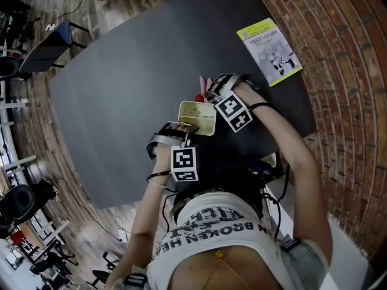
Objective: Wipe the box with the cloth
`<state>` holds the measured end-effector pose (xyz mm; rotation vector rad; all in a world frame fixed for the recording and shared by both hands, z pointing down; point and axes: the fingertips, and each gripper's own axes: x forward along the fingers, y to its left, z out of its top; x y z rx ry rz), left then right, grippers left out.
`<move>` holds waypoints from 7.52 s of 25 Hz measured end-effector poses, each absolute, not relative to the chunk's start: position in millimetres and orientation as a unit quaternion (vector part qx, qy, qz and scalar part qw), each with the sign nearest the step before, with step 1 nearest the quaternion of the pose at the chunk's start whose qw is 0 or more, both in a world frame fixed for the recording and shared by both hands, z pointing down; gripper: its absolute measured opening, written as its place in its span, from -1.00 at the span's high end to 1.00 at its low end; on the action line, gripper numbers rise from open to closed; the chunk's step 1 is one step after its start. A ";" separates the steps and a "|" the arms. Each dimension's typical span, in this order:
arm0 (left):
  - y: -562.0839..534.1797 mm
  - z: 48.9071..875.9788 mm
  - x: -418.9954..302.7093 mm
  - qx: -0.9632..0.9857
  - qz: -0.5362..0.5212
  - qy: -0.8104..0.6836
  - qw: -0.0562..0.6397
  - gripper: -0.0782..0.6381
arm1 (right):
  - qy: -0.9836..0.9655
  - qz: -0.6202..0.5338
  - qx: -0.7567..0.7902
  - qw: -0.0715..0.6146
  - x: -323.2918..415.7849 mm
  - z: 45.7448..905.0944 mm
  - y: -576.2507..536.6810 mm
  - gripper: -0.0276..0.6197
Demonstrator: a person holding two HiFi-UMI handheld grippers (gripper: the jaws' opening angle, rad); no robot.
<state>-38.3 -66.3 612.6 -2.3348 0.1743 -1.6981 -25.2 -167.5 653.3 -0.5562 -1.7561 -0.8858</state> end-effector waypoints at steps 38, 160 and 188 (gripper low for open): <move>-69.5 612.9 -36.1 -0.790 -0.596 0.068 0.125 0.64 | -0.884 -0.111 0.000 0.454 -8.4 620.0 -85.7 0.86; -26.8 602.4 -51.7 -0.849 -0.504 0.137 -0.082 0.71 | -0.906 -0.073 0.043 0.416 -21.0 604.7 -53.1 0.86; -38.9 596.1 -17.1 -0.833 -0.349 0.331 -0.273 0.71 | -0.906 0.001 0.162 0.390 4.7 596.6 -61.8 0.86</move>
